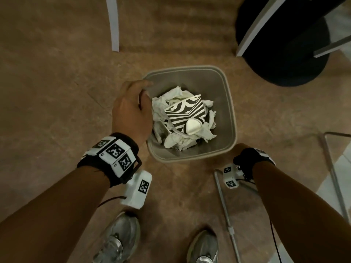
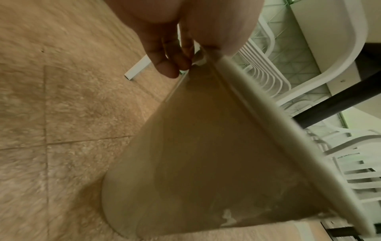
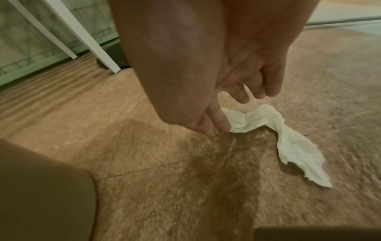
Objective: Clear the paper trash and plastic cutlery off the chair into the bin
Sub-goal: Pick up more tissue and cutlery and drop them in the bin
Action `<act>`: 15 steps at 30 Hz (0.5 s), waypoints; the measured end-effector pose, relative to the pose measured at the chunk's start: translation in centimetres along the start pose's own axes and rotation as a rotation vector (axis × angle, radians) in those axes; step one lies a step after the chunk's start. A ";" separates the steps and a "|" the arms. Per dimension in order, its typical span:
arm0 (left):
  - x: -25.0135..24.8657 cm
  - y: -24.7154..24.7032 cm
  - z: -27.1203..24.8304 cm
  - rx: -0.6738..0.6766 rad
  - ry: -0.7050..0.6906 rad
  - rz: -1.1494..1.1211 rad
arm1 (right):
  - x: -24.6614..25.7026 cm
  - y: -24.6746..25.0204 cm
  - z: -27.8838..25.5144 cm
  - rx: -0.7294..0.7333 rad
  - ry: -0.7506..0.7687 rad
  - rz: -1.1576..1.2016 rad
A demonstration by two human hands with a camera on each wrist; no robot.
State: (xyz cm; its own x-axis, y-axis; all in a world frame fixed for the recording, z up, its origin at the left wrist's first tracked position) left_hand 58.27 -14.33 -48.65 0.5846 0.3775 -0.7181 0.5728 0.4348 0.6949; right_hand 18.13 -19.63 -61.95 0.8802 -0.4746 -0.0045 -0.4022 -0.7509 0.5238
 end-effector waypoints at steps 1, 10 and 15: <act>0.1 -0.1 0.0 0.003 0.002 -0.002 | 0.0 -0.5 0.0 0.023 -0.005 0.013; -0.3 -0.9 -1.5 0.203 0.101 0.029 | 1.7 -0.3 2.1 0.032 0.101 -0.088; 0.5 0.7 -6.3 0.359 0.323 0.056 | 6.4 5.9 -2.3 -0.114 0.302 -0.216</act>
State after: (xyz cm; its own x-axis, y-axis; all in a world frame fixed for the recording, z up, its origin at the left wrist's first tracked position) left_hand 55.37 -8.69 -48.78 0.4447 0.6515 -0.6146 0.7408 0.1181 0.6612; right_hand 21.99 -26.02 -56.95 0.9830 -0.1414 0.1167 -0.1834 -0.7547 0.6299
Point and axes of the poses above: each hand's wrist, its own z-axis towards the middle knuckle, its own y-axis out of the back of the hand, x = y × z, the point moved 10 cm from there along z, towards the middle knuckle, and after that the axes turned 7 degrees about z, right-handed, at the moved point
